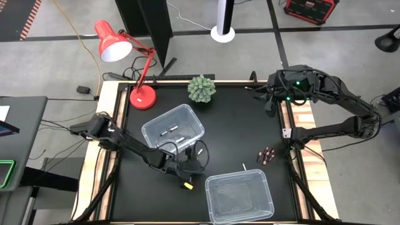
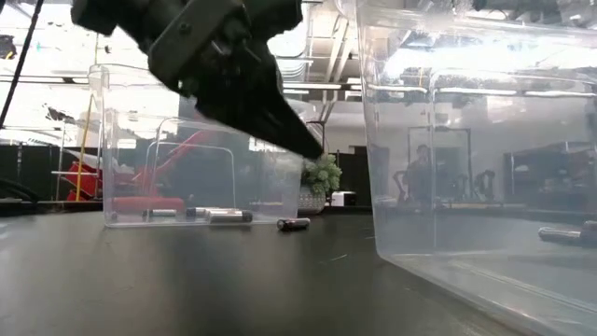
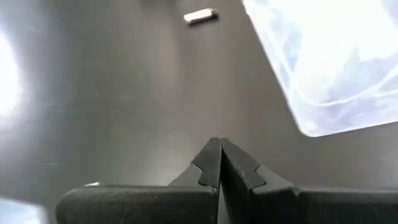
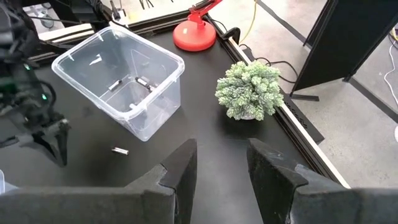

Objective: Sort batteries
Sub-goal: Put the silver battery into the top transparent bin

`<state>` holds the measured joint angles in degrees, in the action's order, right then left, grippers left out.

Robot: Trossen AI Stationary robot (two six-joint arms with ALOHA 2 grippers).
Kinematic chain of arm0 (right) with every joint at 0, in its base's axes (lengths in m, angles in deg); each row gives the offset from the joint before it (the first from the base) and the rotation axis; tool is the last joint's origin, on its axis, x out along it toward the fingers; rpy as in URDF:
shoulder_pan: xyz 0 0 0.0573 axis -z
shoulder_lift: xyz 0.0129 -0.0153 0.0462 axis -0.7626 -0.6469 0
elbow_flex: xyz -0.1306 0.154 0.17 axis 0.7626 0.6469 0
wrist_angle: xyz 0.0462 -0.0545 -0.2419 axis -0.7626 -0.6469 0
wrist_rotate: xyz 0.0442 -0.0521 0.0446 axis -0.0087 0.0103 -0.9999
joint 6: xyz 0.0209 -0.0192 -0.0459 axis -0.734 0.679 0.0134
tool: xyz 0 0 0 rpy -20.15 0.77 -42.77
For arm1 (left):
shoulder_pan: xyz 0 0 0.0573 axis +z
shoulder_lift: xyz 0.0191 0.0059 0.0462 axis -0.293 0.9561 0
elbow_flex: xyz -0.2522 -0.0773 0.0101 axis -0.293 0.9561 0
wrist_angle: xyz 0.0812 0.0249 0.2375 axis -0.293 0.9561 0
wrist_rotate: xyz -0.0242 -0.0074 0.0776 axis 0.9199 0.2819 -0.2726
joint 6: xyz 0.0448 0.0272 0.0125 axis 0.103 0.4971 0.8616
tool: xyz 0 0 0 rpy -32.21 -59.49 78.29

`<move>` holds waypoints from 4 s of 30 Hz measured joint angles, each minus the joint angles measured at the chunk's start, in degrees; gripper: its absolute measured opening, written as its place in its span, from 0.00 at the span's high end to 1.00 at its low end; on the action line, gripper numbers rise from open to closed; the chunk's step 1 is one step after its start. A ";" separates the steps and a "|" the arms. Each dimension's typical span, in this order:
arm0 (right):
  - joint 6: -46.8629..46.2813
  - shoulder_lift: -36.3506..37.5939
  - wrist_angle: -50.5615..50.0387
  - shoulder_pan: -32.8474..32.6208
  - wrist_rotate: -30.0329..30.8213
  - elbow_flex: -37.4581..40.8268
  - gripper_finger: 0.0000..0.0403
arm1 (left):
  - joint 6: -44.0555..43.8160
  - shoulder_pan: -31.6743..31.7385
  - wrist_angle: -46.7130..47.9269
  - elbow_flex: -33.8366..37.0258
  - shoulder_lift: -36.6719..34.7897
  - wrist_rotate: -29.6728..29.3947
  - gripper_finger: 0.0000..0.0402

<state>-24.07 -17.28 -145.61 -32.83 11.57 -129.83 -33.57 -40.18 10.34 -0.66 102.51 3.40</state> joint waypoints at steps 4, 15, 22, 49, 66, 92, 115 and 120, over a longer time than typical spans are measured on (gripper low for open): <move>0.85 -0.01 0.06 0.00 0.00 0.00 0.61 | -0.43 0.36 4.92 -0.04 -0.80 -2.82 0.96; 1.13 0.01 1.11 0.02 0.00 0.00 0.61 | -11.84 2.64 5.01 -0.05 1.55 -6.97 0.61; 1.29 -0.01 1.33 0.00 -0.02 0.00 0.61 | -12.67 2.91 2.32 -0.20 4.57 -7.32 0.54; 1.36 0.00 1.31 -0.02 -0.04 0.00 0.61 | -14.68 5.09 2.76 -0.06 7.95 -11.80 0.54; 2.21 -0.06 0.98 -0.02 -0.04 0.00 0.61 | 9.99 6.32 -0.46 -0.08 7.71 -13.42 0.56; 2.38 -0.06 -0.44 -0.02 -0.04 0.00 0.61 | 6.11 11.90 9.11 -0.30 7.34 0.98 0.56; 2.36 -0.07 -0.42 -0.02 -0.06 0.00 0.61 | 6.29 8.67 17.65 0.16 -0.23 7.40 0.56; 2.36 -0.08 -0.42 -0.02 -0.07 0.00 0.61 | 12.44 7.30 19.04 -0.24 -0.37 6.48 0.56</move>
<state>-21.71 -17.36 -146.03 -32.85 11.50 -129.83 -21.13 -32.88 29.39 -0.90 102.13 9.89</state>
